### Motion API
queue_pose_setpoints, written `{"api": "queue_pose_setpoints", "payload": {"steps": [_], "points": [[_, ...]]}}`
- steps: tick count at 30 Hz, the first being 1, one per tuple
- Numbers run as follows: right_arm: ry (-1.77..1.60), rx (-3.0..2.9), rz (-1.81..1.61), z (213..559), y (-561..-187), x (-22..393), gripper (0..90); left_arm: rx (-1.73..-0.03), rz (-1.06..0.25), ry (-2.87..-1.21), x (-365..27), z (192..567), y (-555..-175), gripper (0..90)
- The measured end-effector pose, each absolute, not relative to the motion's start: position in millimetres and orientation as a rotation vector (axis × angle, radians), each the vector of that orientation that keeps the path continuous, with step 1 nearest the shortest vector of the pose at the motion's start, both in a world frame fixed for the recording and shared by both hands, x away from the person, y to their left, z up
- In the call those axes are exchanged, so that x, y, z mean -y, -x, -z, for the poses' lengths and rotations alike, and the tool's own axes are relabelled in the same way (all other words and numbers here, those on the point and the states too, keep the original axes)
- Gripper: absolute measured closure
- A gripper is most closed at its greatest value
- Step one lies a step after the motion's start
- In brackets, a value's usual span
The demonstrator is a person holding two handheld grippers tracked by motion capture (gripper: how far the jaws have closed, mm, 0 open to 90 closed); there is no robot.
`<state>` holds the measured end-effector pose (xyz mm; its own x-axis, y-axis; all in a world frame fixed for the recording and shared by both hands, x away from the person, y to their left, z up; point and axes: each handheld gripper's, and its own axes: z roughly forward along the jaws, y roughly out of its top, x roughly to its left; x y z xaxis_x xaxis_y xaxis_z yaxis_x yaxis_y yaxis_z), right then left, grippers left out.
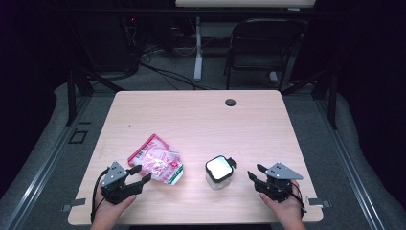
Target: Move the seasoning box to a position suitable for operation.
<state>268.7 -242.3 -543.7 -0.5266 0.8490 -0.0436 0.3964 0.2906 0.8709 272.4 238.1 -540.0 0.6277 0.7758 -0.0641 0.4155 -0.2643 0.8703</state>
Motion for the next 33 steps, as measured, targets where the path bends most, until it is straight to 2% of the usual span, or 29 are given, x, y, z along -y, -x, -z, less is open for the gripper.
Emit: {"api": "queue_pose_setpoints", "payload": {"steps": [24,33], "points": [[-1.088,-2.122,-1.158,540,-283,216,71.5,-0.980,-0.481,-1.889,-240,541,-272,50.4],[-1.055,-2.178,-1.119,545,-296,200,74.2,-0.981,-0.489,-1.890,-240,541,-271,50.5]]}}
